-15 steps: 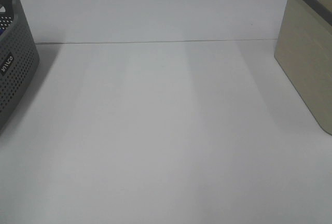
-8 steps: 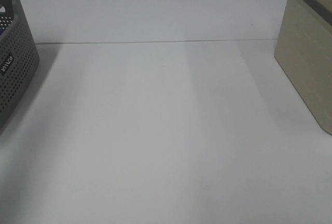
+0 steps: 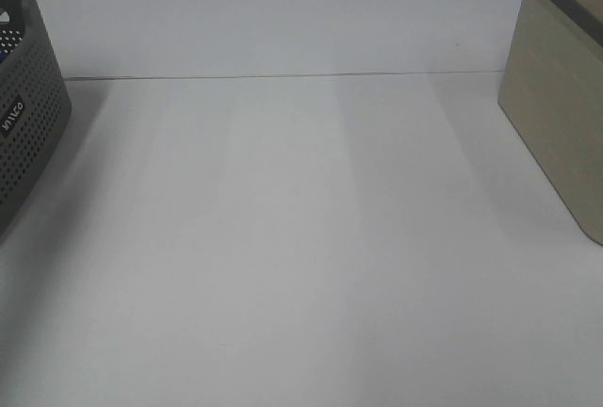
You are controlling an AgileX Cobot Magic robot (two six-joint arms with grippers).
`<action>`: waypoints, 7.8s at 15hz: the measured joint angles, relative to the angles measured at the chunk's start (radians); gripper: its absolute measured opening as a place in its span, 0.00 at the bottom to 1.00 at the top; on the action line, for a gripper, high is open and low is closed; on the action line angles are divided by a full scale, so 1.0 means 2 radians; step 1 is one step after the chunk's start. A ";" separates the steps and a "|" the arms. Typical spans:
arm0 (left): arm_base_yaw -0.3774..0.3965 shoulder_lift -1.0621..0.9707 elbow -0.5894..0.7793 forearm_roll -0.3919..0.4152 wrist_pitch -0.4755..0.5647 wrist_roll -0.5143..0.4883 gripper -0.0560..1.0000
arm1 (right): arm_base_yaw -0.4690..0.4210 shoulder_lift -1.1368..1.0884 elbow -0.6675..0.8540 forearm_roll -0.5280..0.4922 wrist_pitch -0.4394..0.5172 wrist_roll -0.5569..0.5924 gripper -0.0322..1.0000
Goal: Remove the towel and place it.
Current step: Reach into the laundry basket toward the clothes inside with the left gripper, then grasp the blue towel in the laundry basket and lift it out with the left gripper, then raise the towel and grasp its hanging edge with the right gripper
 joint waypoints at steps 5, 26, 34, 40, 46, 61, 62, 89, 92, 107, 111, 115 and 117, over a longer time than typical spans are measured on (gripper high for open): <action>0.054 0.120 0.000 0.001 -0.002 0.049 0.97 | 0.000 0.000 0.000 0.000 0.000 0.000 0.76; 0.039 0.295 0.012 0.058 -0.030 0.120 0.41 | 0.000 0.000 0.000 -0.011 0.000 0.006 0.76; 0.039 0.295 0.018 0.084 -0.033 0.065 0.05 | 0.000 0.000 0.000 -0.011 0.000 0.006 0.76; 0.030 0.271 -0.072 0.042 -0.007 -0.027 0.05 | 0.000 0.000 0.000 -0.011 0.000 0.006 0.76; -0.007 0.159 -0.199 -0.109 -0.003 -0.029 0.05 | 0.000 0.000 0.000 -0.011 0.000 0.006 0.76; -0.024 0.019 -0.210 -0.361 0.001 0.175 0.05 | 0.000 0.000 0.000 -0.011 0.000 0.006 0.76; -0.028 0.018 -0.210 -0.381 0.001 0.182 0.05 | 0.000 0.000 0.000 -0.011 0.000 0.006 0.76; -0.365 0.075 -0.210 -0.327 -0.100 0.322 0.05 | 0.000 0.725 -0.111 0.829 0.012 -0.965 0.70; -0.367 0.079 -0.210 -0.334 -0.124 0.330 0.05 | 0.000 0.791 -0.153 0.831 0.038 -0.972 0.70; -0.368 0.092 -0.210 -0.370 -0.187 0.345 0.05 | 0.069 0.874 -0.182 0.780 0.045 -1.030 0.70; -0.368 0.100 -0.210 -0.361 -0.201 0.345 0.05 | 0.069 0.874 -0.182 0.748 0.045 -1.020 0.70; -0.368 0.105 -0.210 -0.352 -0.201 0.345 0.05 | 0.069 0.874 -0.182 0.745 0.045 -1.016 0.61; -0.368 0.106 -0.210 -0.352 -0.201 0.345 0.05 | 0.069 0.874 -0.182 0.745 0.045 -1.016 0.52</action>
